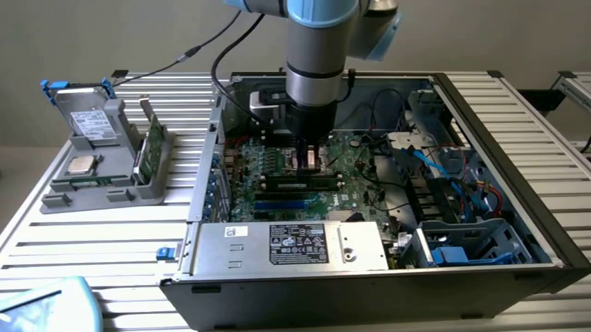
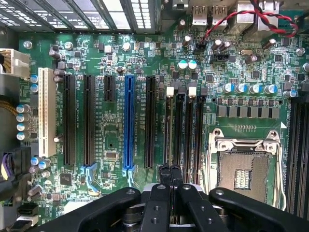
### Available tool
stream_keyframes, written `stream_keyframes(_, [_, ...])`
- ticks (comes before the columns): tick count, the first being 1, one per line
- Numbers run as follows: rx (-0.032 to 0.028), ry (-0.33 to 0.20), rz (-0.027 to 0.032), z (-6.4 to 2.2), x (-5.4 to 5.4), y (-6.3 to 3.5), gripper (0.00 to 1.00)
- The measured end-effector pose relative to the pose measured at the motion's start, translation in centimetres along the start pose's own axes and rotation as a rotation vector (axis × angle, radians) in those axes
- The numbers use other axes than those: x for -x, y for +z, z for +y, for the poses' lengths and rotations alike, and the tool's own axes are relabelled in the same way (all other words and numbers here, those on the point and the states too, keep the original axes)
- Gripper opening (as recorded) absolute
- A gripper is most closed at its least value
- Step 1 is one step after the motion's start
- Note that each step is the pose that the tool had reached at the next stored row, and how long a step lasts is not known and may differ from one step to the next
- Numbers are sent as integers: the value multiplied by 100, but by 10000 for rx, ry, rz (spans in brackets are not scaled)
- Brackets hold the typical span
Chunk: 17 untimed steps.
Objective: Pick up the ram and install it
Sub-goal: 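Press down the ram until it locks into place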
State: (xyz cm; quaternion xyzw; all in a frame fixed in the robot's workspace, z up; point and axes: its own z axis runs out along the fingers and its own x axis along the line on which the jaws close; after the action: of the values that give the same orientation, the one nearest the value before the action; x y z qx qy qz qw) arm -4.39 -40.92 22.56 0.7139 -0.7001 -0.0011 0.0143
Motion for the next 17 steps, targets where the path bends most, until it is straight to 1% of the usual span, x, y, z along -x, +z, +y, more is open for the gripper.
stream_keyframes(3, [0, -3, 1, 1, 0, -2, 11])
stream_keyframes(4, [-5, -2, -9, 1, 1, -12, 11])
stream_keyframes(5, [-8, -1, -18, 2, 2, -38, 11])
stream_keyframes(7, [0, 0, 0, 5, -2, -121, 11])
stream_keyframes(8, [-1, 0, -2, 5, -2, -135, 11])
stream_keyframes(17, [0, -1, -15, -13, -9, -144, 11])
